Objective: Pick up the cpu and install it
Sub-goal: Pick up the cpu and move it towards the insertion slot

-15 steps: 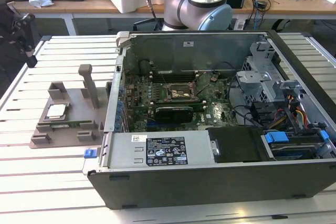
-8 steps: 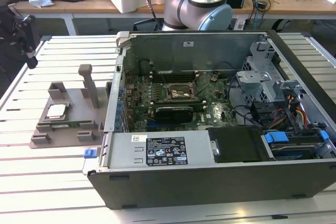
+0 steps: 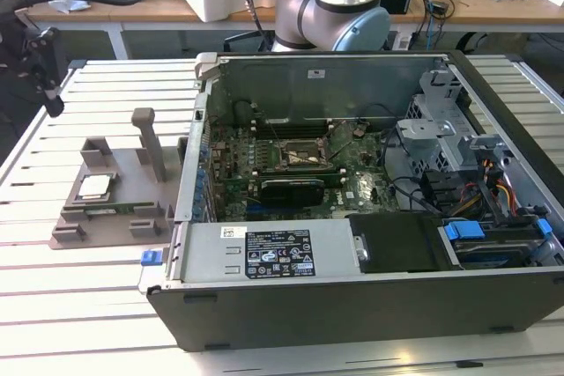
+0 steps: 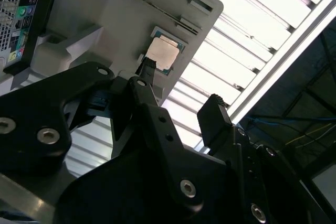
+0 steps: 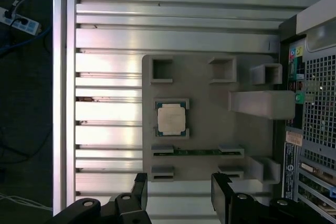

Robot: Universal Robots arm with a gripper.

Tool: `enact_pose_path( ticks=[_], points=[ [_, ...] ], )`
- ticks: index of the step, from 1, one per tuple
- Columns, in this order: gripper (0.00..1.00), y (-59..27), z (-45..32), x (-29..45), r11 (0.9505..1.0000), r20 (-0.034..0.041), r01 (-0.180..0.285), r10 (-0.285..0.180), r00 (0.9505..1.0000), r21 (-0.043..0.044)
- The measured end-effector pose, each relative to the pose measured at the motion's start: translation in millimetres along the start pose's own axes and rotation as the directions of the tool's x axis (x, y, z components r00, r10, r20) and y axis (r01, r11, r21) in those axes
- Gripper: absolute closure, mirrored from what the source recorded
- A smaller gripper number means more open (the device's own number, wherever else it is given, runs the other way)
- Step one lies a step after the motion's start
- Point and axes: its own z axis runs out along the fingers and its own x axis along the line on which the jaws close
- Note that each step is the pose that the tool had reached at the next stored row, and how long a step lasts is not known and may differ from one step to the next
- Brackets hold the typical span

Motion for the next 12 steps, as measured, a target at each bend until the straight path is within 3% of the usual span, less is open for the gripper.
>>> enact_pose_path(
  ticks=[12],
  points=[
    [0.40,0.2,6.8,0.2,1.0000,0.0000,0.000,0.000,1.0000,0.0000]
  ],
)
